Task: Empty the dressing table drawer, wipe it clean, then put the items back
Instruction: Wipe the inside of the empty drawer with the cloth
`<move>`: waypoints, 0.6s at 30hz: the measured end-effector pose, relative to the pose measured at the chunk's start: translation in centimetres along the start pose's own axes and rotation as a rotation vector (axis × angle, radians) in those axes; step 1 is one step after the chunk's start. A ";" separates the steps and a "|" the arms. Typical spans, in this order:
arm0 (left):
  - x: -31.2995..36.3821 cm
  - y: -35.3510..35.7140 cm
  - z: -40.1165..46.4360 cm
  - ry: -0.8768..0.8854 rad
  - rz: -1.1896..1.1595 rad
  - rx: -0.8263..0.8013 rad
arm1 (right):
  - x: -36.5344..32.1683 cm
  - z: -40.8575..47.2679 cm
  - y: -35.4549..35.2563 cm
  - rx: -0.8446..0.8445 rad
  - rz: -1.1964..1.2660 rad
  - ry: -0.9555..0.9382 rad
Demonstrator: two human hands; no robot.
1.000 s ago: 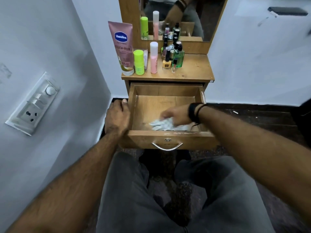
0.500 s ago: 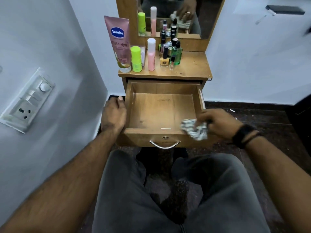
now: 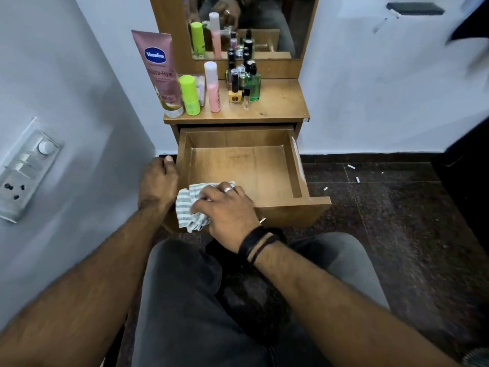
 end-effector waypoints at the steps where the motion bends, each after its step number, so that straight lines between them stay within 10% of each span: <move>1: 0.0 0.1 0.0 -0.001 0.001 -0.003 | 0.8 -0.6 0.0 0.002 0.001 0.001; 11: 0.5 0.9 -0.6 0.077 0.162 -0.073 | 19.0 -11.6 -3.0 0.083 -0.081 0.417; 18: 1.0 1.1 -1.0 0.078 0.251 -0.113 | 26.6 -10.4 -5.3 0.233 0.373 0.877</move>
Point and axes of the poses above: each hand's wrist, its own z-axis towards the middle knuckle, its own y-axis out of the palm, x = y × z, the point moved 8 cm from there along z, towards the middle knuckle, and after that the axes turned 15 degrees about -z, right-handed, at the moved point
